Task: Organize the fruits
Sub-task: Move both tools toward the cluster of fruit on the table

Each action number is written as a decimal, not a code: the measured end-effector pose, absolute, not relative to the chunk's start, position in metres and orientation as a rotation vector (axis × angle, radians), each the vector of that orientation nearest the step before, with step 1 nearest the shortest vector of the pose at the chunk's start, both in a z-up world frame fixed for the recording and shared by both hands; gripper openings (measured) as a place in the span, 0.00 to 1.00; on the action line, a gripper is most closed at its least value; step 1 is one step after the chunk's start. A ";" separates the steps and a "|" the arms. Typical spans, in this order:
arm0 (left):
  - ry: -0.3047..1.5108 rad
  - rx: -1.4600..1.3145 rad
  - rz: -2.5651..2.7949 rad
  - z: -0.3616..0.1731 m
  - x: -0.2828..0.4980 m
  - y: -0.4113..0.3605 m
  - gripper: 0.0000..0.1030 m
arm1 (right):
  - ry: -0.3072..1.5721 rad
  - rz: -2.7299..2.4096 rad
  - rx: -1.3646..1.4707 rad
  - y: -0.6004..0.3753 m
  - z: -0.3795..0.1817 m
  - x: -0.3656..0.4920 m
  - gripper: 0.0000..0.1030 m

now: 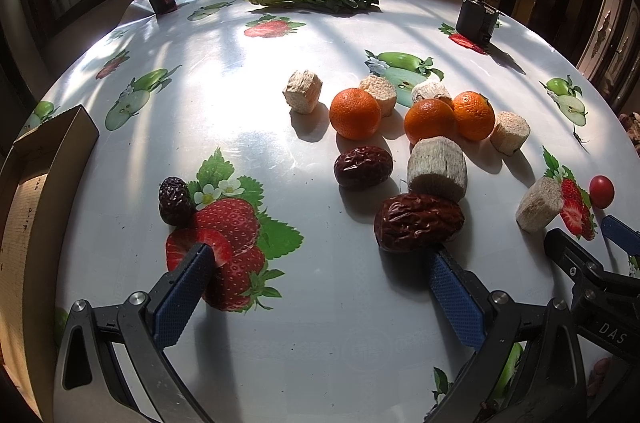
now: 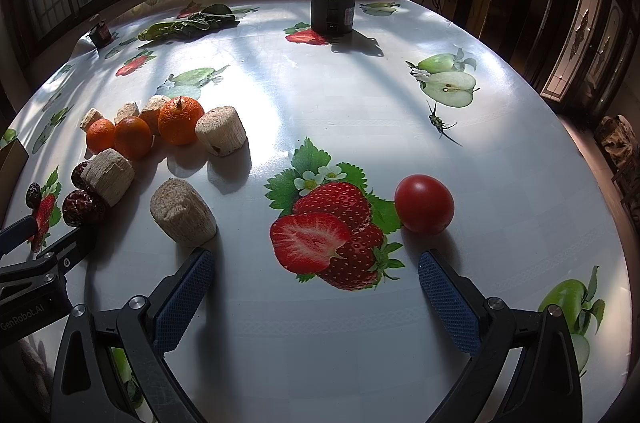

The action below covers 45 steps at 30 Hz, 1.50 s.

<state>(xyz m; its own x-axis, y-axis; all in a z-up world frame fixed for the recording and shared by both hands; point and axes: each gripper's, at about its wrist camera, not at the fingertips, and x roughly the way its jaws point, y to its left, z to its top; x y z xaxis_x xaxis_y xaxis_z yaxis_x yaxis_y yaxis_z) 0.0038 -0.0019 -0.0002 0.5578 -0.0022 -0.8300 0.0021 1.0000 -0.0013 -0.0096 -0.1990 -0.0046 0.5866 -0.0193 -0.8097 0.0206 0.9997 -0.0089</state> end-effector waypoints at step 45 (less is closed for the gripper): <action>0.529 -0.096 0.093 0.126 -0.157 0.134 0.81 | 0.619 0.071 0.268 -0.180 0.076 -0.146 1.00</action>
<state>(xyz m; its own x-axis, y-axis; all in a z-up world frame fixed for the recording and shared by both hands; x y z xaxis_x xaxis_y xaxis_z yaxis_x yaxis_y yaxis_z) -0.1565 0.1337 0.1263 0.8595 0.0638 -0.5071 -0.1134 0.9913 -0.0675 -0.1463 -0.1803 0.0762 0.8134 0.1454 -0.5632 0.0143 0.9630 0.2692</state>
